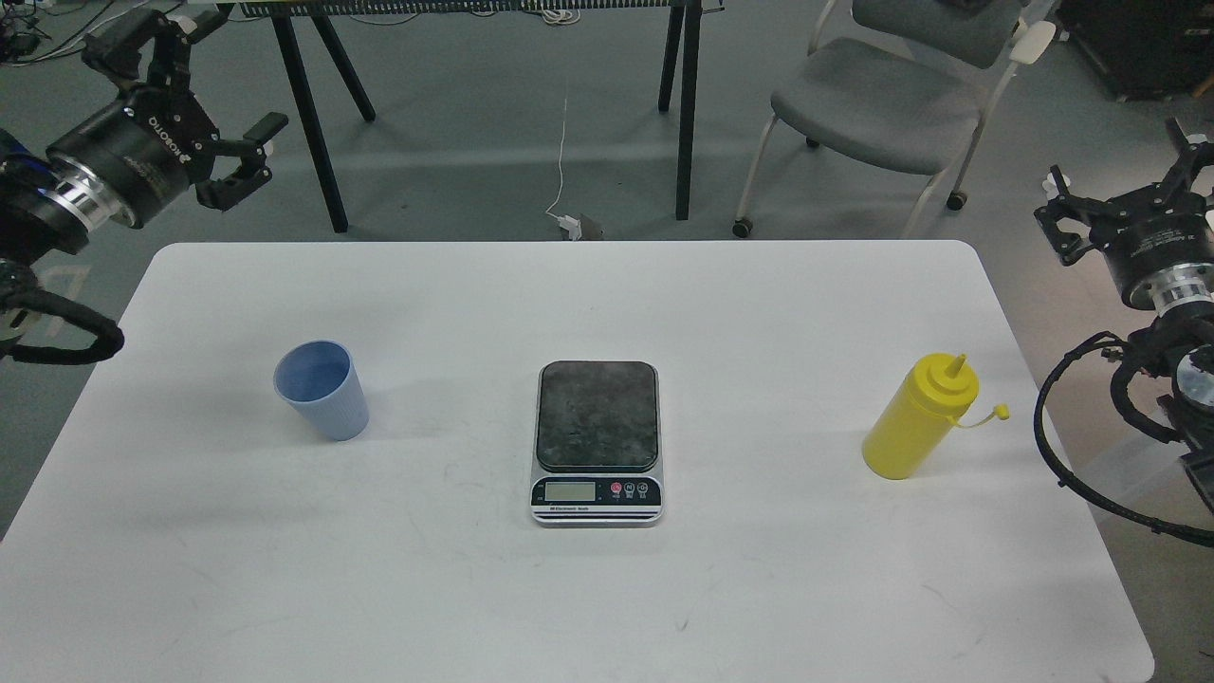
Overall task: Pour seasoning into cup on scale with both arms
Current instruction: 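Move the left gripper down toward the blue cup, then grasp the blue cup with the left gripper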
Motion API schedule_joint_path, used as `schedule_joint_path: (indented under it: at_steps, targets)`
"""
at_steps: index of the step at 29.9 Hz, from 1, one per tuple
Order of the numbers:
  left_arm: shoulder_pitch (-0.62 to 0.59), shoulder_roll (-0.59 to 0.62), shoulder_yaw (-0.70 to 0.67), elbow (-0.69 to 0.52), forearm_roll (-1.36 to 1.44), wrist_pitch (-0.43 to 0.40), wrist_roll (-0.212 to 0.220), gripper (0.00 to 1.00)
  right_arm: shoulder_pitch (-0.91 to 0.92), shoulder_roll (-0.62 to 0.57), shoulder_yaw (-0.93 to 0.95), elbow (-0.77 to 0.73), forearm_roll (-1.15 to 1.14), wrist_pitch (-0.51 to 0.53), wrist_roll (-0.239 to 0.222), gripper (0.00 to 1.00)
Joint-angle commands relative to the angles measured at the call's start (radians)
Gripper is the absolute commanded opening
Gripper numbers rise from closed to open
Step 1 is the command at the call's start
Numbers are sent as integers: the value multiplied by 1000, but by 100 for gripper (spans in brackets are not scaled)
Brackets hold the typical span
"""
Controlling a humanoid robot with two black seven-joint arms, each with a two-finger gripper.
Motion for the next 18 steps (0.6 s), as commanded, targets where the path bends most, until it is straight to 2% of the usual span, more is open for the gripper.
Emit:
schedule_joint_path:
  at_steps: [1,7,11,13,15,18]
  targets:
    - [26,75,0,-136,323,67,-21,97,-5,-3,1,0,0,0,1,100]
    - [80,76,39,-172,796,251,-23,95,-5,-8,6,0,0,0,1,100]
    - [92,70,141,-157,1140,388,-21,92,-6,-11,6,0,0,0,1,100]
    - [98,55,203,-112,1266,458,-20,92,-6,-11,8,0,0,0,3,100]
    - [98,24,243,-54,1335,495,-18,91,-6,-13,8,0,0,0,3,100]
    - [98,-25,278,16,1383,503,-21,84,-6,-13,8,0,0,0,3,100]
